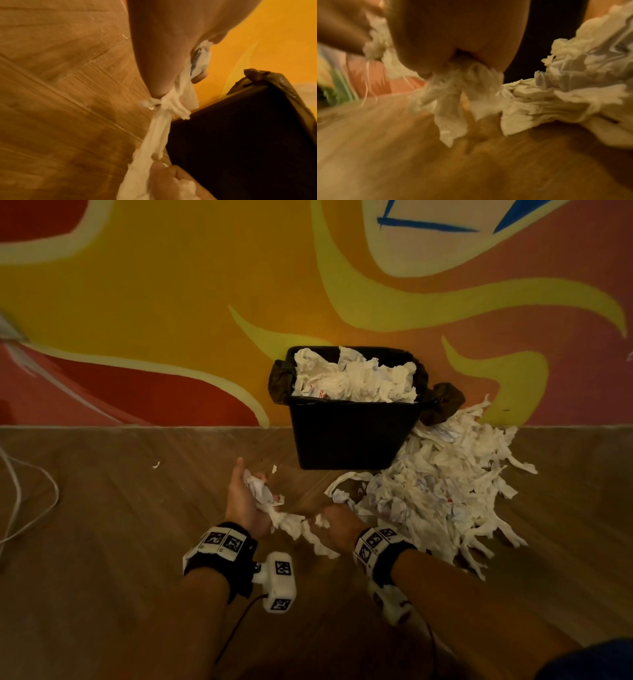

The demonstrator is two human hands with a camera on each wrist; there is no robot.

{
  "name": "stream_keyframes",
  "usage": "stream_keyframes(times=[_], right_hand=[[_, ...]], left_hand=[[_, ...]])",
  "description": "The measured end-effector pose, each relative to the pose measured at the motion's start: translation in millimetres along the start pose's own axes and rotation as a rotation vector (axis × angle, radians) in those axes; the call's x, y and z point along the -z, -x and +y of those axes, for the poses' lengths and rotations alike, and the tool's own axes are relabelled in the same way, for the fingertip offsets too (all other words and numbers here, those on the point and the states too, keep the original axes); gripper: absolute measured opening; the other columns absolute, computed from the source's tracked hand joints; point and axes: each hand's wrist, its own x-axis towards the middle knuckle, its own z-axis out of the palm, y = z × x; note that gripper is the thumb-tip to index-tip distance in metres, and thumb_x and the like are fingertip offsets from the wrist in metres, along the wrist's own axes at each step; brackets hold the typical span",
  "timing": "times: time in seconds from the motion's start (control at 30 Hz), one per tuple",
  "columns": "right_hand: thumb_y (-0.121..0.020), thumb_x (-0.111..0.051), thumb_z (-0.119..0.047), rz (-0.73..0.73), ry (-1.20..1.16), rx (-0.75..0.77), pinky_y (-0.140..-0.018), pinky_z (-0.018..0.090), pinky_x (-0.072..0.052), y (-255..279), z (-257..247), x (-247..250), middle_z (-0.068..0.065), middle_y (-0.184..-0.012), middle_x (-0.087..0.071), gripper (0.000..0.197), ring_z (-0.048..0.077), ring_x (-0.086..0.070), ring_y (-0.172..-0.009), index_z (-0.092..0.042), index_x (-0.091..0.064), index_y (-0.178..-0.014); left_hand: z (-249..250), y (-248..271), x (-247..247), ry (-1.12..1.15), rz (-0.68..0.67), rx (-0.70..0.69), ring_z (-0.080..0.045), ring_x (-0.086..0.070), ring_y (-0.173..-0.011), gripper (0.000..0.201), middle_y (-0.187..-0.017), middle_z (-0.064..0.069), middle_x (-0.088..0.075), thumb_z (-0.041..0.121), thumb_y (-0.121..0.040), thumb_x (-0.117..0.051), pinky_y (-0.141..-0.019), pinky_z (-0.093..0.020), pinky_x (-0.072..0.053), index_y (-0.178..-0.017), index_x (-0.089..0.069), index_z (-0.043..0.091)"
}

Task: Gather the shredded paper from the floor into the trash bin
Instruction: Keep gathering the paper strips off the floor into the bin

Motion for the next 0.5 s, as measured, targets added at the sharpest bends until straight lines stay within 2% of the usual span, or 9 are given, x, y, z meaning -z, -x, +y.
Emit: stream_keyframes(times=[0.07, 0.13, 0.23, 0.3, 0.4, 0.43, 0.5], right_hand=[[-0.096, -0.047, -0.020, 0.147, -0.304, -0.002, -0.071, 0.038, -0.046, 4.3, -10.8, 4.9, 0.017, -0.080, -0.062, 0.031, 0.024, -0.056, -0.075, -0.002, -0.059, -0.074], [-0.098, -0.045, -0.023, 0.206, -0.500, -0.058, -0.074, 0.040, -0.046, 5.9, -19.8, 10.9, 0.020, -0.083, -0.062, 0.034, 0.023, -0.054, -0.073, 0.004, -0.058, -0.082], [-0.098, -0.048, -0.024, 0.230, -0.685, -0.058, -0.072, 0.033, -0.042, 5.5, -31.8, 19.4, 0.005, -0.076, -0.055, 0.022, 0.017, -0.051, -0.073, -0.008, -0.055, -0.085], [-0.097, -0.051, -0.022, 0.271, -0.755, -0.030, -0.067, 0.029, -0.038, 5.1, -35.8, 27.6, 0.003, -0.076, -0.052, 0.015, 0.014, -0.048, -0.070, -0.011, -0.052, -0.086], [-0.095, -0.055, -0.021, 0.316, -0.691, 0.050, -0.063, 0.025, -0.040, 9.2, -34.7, 40.7, 0.000, -0.080, -0.057, 0.008, 0.010, -0.052, -0.069, -0.015, -0.053, -0.089], [-0.093, -0.057, -0.019, 0.331, -0.652, 0.091, -0.065, 0.024, -0.044, 10.6, -33.0, 46.0, 0.000, -0.087, -0.061, 0.003, 0.009, -0.056, -0.075, -0.017, -0.055, -0.095], [-0.090, -0.060, -0.015, 0.344, -0.583, 0.158, -0.079, 0.025, -0.051, 13.1, -30.1, 61.2, 0.004, -0.108, -0.066, 0.023, 0.013, -0.061, -0.094, -0.015, -0.059, -0.113]], left_hand=[[0.5, -1.1, -7.5, 0.029, 0.021, 0.004, -0.016, -0.043, -0.062, 0.037, -0.066, 0.001, -0.043, 0.042, -0.095, -0.039, -0.063, -0.029, -0.037, -0.071, -0.048, 0.015], [0.7, 0.0, -18.0, 0.060, 0.032, 0.000, -0.015, -0.043, -0.061, 0.026, -0.066, 0.000, -0.045, 0.018, -0.094, -0.033, -0.062, -0.029, -0.037, -0.071, -0.044, 0.015], [-3.3, 1.0, -30.5, -0.043, 0.029, -0.031, -0.015, -0.040, -0.060, 0.027, -0.069, -0.001, -0.041, 0.001, -0.091, -0.034, -0.061, -0.028, -0.035, -0.069, -0.041, 0.014], [-5.8, 2.4, -40.4, -0.118, 0.001, -0.048, -0.015, -0.041, -0.060, 0.026, -0.071, -0.003, -0.043, -0.003, -0.091, -0.034, -0.060, -0.028, -0.035, -0.075, -0.047, 0.013], [-4.6, 5.9, -55.8, -0.283, -0.083, -0.059, -0.019, -0.050, -0.069, 0.025, -0.077, -0.006, -0.053, 0.000, -0.090, -0.037, -0.066, -0.031, -0.041, -0.092, -0.060, 0.009], [-4.1, 6.5, -59.7, -0.411, -0.106, -0.083, -0.022, -0.055, -0.074, 0.024, -0.081, -0.008, -0.057, 0.005, -0.092, -0.040, -0.067, -0.033, -0.043, -0.095, -0.064, 0.009], [-4.6, 8.0, -67.9, -0.609, -0.151, -0.133, -0.025, -0.059, -0.080, 0.020, -0.087, -0.010, -0.064, 0.019, -0.094, -0.049, -0.067, -0.034, -0.043, -0.098, -0.067, 0.010]])
